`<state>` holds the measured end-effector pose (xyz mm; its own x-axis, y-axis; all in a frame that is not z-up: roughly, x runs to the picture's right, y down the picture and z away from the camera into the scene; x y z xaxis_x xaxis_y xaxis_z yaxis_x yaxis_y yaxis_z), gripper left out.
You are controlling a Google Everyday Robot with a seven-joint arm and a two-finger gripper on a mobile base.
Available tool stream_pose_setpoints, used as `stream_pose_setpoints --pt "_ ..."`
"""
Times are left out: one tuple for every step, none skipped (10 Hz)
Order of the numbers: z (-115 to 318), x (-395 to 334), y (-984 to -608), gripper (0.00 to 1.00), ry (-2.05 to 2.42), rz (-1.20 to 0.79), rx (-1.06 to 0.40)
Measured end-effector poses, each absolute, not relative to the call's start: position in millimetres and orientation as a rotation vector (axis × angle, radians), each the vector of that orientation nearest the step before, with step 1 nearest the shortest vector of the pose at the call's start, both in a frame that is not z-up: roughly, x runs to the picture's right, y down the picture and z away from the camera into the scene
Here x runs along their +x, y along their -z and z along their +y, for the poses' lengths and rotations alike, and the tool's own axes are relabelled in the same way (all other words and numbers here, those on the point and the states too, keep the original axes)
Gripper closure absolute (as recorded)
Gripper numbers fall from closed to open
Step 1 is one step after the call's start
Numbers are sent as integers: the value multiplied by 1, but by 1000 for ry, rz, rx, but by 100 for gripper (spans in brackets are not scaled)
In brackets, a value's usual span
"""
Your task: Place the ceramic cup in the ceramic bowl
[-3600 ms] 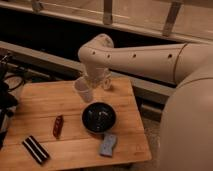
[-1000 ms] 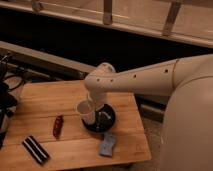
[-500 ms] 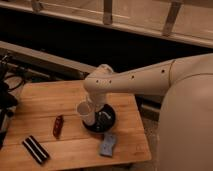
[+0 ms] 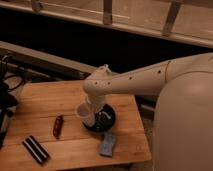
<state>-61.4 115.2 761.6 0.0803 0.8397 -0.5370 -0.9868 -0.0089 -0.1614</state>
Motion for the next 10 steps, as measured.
stream_pose_setpoints --pt "117 -61 -763 99 -1483 324 -572" --pt "118 -60 -764 94 -1486 326 -571" --pt "118 -60 -765 86 -1484 326 -570" --pt "119 -61 -767 76 -1484 328 -569" --pt "120 -62 -767 74 -1484 328 -570" --pt "120 -63 -768 74 -1484 327 -570" --pt "121 -63 -768 74 -1484 329 -571" --pt "123 -63 -770 74 -1484 330 -571" --pt "124 -64 -771 74 -1482 331 -572" --pt "125 -64 -771 74 -1483 331 -572"
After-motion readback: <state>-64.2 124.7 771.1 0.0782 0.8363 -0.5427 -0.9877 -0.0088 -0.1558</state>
